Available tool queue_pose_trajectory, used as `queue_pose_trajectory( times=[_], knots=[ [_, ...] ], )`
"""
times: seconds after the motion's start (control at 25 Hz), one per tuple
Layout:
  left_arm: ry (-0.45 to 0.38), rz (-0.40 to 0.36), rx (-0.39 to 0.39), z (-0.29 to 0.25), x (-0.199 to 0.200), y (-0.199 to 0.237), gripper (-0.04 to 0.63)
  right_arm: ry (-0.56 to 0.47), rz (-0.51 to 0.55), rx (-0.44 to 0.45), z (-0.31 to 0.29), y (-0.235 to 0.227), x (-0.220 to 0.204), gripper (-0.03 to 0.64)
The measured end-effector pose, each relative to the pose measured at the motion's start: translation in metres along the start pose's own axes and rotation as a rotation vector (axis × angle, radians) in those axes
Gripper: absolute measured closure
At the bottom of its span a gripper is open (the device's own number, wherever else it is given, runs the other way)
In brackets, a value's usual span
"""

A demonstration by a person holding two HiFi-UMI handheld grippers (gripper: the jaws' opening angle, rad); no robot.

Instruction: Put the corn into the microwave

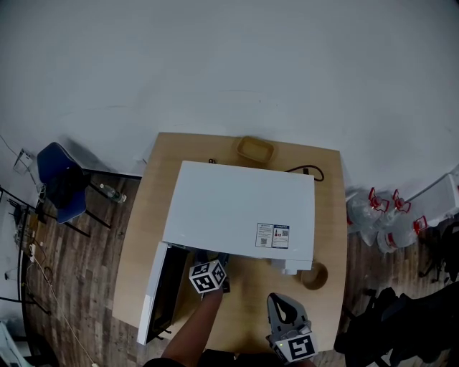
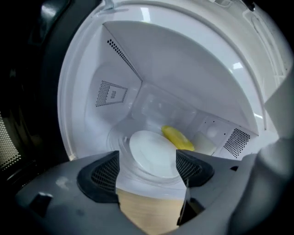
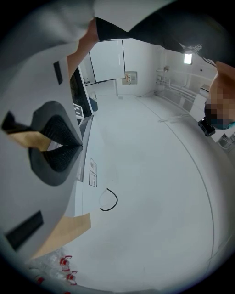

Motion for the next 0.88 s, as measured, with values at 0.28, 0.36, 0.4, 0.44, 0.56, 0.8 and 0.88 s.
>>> queue_pose_trajectory(
  times=[0.28,0.36,0.4,0.44,0.56,0.8,0.88],
  knots=[
    [0.007,-0.035,-0.028,0.038,-0.007,-0.016,0.241,-0.039,-0.021,-0.021,0.007,0.006,0.0,0.557],
    [0.002,-0.044,-0.04,0.053,-0.007,-0.023,0.241,-0.035,-0.017,-0.036,0.014,0.009,-0.002,0.557],
    [-0.001,-0.045,-0.048,0.06,-0.006,-0.026,0.241,-0.033,-0.017,-0.041,0.018,0.012,-0.002,0.557],
    [-0.006,-0.048,-0.056,0.068,-0.006,-0.03,0.241,-0.033,-0.018,-0.045,0.022,0.015,-0.002,0.557],
    [-0.022,-0.081,-0.079,0.093,-0.006,-0.045,0.241,-0.039,-0.021,-0.062,0.036,0.025,-0.004,0.557],
    [-0.056,-0.165,-0.131,0.158,-0.007,-0.076,0.242,-0.09,-0.016,-0.108,0.071,0.047,-0.001,0.557],
    [-0.068,-0.188,-0.166,0.184,-0.007,-0.089,0.244,-0.104,-0.014,-0.127,0.086,0.055,-0.001,0.557]
  ],
)
Point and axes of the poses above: the fingertips, and each gripper's own axes: z backward along the fingers, y to its left, x out of its top, the point moved 10 cm from there along z, backward along the fingers, and after that the axes turned 12 degrees about -x, right-handed, at the moved point
